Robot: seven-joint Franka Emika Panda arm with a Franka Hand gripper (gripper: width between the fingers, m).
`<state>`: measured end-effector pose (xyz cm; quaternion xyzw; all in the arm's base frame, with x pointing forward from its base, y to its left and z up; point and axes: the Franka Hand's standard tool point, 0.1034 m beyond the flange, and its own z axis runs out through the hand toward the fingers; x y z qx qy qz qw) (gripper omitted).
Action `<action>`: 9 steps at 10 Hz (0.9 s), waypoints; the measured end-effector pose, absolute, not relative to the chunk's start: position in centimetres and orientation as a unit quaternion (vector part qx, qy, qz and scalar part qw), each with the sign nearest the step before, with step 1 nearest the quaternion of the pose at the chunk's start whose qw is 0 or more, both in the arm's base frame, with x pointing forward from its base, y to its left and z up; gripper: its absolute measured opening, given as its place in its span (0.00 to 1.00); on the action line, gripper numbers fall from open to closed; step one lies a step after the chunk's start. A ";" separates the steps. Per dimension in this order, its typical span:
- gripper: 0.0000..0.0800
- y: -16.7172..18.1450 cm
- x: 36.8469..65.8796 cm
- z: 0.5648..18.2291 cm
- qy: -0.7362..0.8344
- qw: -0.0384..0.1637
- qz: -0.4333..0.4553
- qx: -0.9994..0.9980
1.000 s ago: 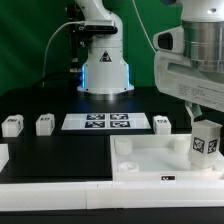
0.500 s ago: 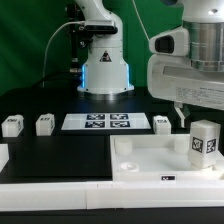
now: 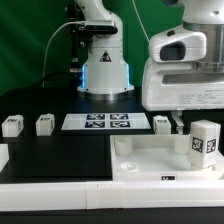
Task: Assemble one leg
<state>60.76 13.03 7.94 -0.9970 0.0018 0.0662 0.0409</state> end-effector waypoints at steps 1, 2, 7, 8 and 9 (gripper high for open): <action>0.81 13.0 60.8 7.9 -0.051 0.041 0.063 -0.996; 0.81 12.8 60.8 7.9 -0.119 0.040 0.060 -0.990; 0.81 12.5 60.9 7.9 -0.233 0.043 0.055 -0.970; 0.66 12.5 60.9 7.9 -0.233 0.043 0.055 -0.970; 0.49 12.5 60.9 7.9 -0.233 0.043 0.055 -0.970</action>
Offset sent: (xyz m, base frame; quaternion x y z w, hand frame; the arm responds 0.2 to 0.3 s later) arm 0.0031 -0.0017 0.0021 -0.0056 -0.0029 -0.2722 0.9622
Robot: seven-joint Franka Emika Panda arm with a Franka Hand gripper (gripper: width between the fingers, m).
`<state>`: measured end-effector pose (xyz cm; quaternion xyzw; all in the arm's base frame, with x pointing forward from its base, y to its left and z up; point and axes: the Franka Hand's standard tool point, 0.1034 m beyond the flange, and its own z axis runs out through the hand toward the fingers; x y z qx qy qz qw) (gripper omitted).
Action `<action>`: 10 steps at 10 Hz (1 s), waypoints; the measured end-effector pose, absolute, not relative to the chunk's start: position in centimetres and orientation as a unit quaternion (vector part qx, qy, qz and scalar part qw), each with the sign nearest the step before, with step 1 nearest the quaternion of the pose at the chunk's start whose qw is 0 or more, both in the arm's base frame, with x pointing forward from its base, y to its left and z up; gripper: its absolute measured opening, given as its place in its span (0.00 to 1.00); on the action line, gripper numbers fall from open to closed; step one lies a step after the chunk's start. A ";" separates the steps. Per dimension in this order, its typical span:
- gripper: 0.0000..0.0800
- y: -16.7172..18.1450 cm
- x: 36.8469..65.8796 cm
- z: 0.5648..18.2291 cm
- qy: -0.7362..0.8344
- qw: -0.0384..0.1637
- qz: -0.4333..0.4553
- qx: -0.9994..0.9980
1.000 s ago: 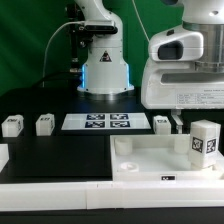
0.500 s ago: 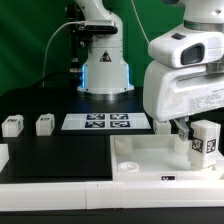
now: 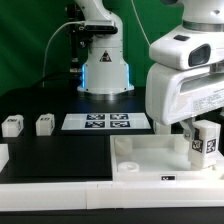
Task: Assemble one leg
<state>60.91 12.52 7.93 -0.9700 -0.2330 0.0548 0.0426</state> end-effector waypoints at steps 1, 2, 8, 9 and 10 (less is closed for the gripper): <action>0.49 12.5 60.9 7.9 -0.233 0.042 0.054 -0.970; 0.39 12.4 60.9 7.9 -0.232 0.042 0.055 -0.970; 0.39 12.6 60.9 7.9 -0.092 0.038 0.060 -0.993; 0.39 12.6 61.0 7.9 -0.033 0.039 0.060 -0.997; 0.39 12.7 61.0 7.9 0.018 0.038 0.059 -0.997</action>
Offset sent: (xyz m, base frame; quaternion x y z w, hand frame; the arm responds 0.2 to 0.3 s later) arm 0.0000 0.0000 0.0000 0.0000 0.0000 0.0000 1.0000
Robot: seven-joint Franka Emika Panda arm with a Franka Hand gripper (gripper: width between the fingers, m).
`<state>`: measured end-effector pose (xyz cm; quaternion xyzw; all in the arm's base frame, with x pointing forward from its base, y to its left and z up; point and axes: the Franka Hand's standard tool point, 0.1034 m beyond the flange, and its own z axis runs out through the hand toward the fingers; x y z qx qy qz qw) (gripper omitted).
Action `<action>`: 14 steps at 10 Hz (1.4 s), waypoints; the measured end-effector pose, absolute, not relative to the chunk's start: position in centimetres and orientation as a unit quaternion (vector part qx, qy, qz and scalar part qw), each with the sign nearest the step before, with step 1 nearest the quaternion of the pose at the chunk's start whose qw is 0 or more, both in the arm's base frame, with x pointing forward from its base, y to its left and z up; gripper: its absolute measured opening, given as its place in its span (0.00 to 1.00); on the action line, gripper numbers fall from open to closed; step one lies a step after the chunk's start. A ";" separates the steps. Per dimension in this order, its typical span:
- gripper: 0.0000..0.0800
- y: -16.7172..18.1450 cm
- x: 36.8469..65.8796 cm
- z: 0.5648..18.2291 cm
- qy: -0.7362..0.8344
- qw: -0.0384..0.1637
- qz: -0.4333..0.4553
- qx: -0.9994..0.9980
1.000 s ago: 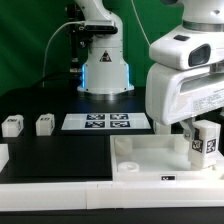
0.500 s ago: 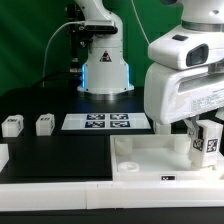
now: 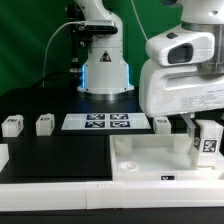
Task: Assemble one leg
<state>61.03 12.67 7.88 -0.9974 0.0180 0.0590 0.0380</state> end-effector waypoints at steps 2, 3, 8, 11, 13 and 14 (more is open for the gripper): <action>0.39 12.8 61.0 7.9 0.152 0.033 0.062 -0.986; 0.39 12.9 61.0 7.9 0.197 0.030 0.063 -0.978; 0.40 13.2 60.8 7.8 0.424 0.014 0.070 -0.903; 0.62 13.3 60.8 7.7 0.401 0.017 0.071 -0.913; 0.80 13.3 60.8 7.7 0.361 0.020 0.070 -0.930; 0.80 13.3 60.8 7.7 0.304 0.024 0.069 -0.950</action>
Offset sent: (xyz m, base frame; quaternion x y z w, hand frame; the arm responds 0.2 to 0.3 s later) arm -0.0035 0.0035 0.0019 -0.0083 0.0044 0.3061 0.9519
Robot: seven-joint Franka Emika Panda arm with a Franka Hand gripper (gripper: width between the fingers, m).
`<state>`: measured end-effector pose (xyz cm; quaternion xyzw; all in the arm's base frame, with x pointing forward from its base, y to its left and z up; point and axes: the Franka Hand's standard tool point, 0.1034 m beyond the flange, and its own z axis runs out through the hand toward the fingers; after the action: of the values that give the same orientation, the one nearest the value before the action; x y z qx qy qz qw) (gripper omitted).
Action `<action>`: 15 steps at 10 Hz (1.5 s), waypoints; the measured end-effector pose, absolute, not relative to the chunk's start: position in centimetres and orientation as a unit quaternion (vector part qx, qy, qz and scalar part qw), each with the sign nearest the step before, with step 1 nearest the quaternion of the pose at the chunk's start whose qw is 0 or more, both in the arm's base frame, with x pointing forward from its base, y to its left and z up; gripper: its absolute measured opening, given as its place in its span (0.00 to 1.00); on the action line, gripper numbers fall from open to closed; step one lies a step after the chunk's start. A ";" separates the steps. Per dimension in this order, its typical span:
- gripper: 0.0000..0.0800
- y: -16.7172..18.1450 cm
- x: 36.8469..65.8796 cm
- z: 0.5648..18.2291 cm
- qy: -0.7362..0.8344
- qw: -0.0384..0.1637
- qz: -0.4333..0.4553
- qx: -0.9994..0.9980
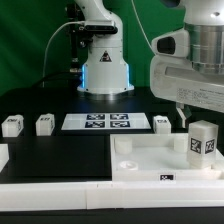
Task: Assemble one leg
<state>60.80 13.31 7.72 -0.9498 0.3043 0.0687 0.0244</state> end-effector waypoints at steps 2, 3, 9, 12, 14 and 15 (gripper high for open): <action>0.81 12.9 60.5 7.6 0.166 0.030 0.074 -0.983; 0.81 12.7 60.5 7.5 0.115 0.033 0.074 -0.990; 0.81 12.4 60.6 7.5 -0.216 0.043 0.060 -0.974; 0.64 12.4 60.5 7.5 -0.229 0.044 0.060 -0.971; 0.47 12.4 60.5 7.5 -0.229 0.044 0.060 -0.971; 0.39 12.3 60.5 7.5 -0.229 0.044 0.060 -0.971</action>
Offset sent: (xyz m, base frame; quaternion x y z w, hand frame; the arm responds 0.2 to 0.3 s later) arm 0.0033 -0.0068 0.0002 -0.0435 -0.0107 -0.3334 0.9417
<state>60.52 12.32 7.47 -0.9707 -0.2286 0.0598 0.0439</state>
